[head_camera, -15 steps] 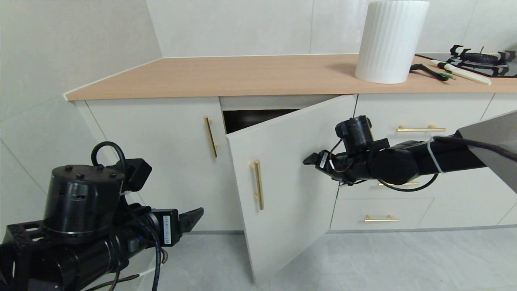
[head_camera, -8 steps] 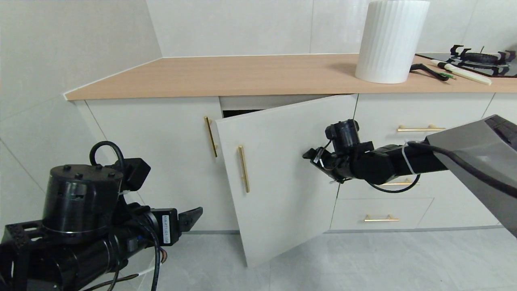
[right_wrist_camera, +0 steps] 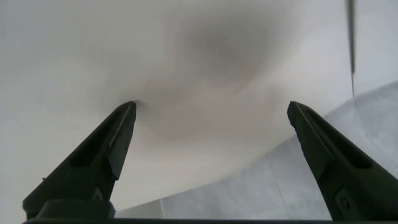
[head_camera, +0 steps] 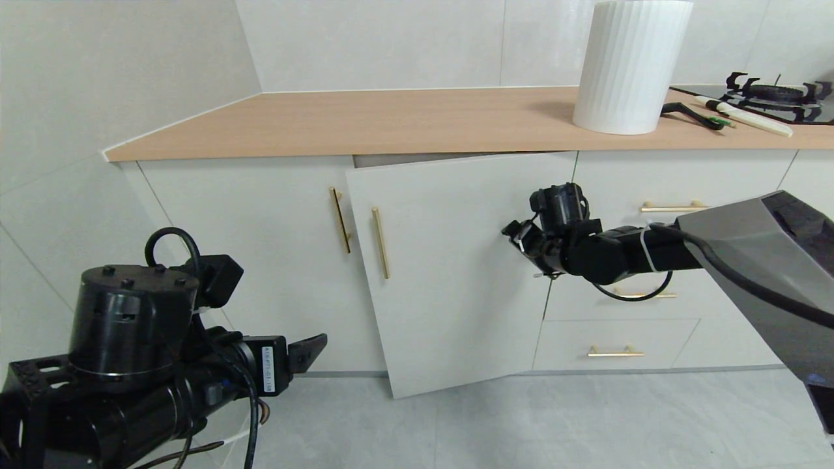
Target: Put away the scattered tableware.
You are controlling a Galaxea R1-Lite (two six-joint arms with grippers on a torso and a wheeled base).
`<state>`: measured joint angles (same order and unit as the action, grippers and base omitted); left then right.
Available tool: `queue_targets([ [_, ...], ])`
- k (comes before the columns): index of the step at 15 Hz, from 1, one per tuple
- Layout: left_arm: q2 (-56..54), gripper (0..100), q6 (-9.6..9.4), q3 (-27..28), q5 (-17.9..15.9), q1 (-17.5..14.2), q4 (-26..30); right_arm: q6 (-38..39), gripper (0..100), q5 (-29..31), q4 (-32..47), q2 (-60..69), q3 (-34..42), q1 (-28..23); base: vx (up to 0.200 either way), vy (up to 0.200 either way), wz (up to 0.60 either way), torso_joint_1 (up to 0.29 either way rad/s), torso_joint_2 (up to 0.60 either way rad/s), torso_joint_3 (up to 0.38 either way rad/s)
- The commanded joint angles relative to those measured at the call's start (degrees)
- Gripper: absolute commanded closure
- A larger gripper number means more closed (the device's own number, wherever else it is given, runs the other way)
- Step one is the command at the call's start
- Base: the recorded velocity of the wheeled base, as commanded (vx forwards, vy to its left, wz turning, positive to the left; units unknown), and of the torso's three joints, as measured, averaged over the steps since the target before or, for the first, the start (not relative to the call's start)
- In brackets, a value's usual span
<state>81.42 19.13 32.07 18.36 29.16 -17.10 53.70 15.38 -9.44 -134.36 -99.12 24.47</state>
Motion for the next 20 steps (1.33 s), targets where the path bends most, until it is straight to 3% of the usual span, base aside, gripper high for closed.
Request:
queue_targets([
  [1, 0.0, 0, 0.03, 0.0, 0.0, 0.0, 0.0, 1.0, 0, 0.1, 0.0, -1.2, -1.5, -0.6, 0.0, 0.0, 0.0, 0.0, 0.0, 0.0],
  [7, 0.0, 0, 0.03, 0.0, 0.0, -0.1, 0.0, 1.4, 0, 4.4, 0.1, -3.8, -5.9, -1.9, 0.0, 0.0, 0.0, 0.0, 0.0, 0.0],
  [13, 0.0, 0, 0.03, 0.1, 0.0, -0.1, 0.0, 1.3, 0, 5.0, 0.4, -3.8, -6.3, -2.3, 0.0, 0.0, 0.0, 0.0, 0.0, 0.0],
  [17, -0.1, 0, 0.03, 0.1, 0.0, -0.1, 0.0, 1.3, 0, 2.2, 0.4, 2.8, 0.2, -1.6, 0.0, 0.0, 0.0, 0.0, 0.0, 0.0],
  [19, -1.4, 0, -0.05, 0.0, -0.1, -0.1, 0.0, 0.4, 0, -2.0, 0.1, 15.7, 10.6, -0.6, 0.0, 0.0, 0.0, 0.0, 0.0, 0.0],
  [20, -1.7, 0, -0.05, 0.1, 0.0, -0.1, 0.0, -0.4, 0, -2.0, 0.0, 18.5, 12.0, -0.4, 0.0, 0.0, 0.0, 0.0, 0.0, 0.0],
])
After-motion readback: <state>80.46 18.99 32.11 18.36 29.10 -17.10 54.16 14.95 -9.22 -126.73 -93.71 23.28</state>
